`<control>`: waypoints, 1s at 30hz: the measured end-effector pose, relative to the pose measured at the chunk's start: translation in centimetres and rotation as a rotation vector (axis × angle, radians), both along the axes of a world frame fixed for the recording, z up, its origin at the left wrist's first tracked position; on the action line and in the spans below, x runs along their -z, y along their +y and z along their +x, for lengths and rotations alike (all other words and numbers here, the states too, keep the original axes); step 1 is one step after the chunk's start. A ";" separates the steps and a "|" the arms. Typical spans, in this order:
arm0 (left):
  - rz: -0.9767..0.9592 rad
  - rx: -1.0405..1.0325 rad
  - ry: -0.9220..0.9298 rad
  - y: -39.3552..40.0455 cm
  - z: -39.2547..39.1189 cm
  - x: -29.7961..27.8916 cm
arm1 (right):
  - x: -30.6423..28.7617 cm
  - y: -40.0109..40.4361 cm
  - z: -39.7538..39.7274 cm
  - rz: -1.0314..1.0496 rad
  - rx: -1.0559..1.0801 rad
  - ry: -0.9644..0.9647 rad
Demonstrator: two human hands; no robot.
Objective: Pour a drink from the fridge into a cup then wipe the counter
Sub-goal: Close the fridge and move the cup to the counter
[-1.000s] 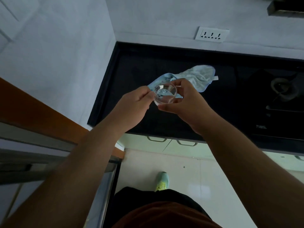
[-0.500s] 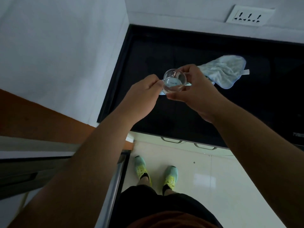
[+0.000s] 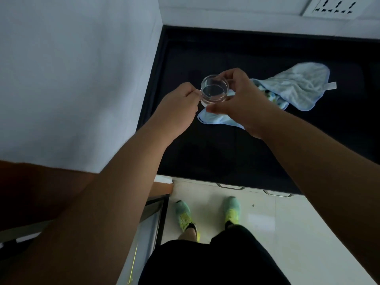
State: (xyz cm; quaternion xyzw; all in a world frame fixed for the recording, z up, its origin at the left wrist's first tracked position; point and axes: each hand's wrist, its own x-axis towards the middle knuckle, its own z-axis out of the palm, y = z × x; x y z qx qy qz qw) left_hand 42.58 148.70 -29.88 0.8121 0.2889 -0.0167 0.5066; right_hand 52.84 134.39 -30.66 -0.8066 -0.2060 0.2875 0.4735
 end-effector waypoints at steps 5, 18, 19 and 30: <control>-0.017 -0.059 0.035 1.0 2.1 1.9 | 2.8 1.8 2.6 -0.018 -0.045 -0.010; -0.082 -0.195 0.105 4.0 7.5 9.2 | 9.8 5.8 8.2 -0.083 -0.156 -0.145; -0.090 -0.208 0.103 4.4 7.8 9.8 | 10.3 6.2 8.6 -0.086 -0.165 -0.154; -0.138 -0.302 0.012 9.2 12.0 13.9 | 14.2 11.4 13.8 -0.062 -0.220 -0.245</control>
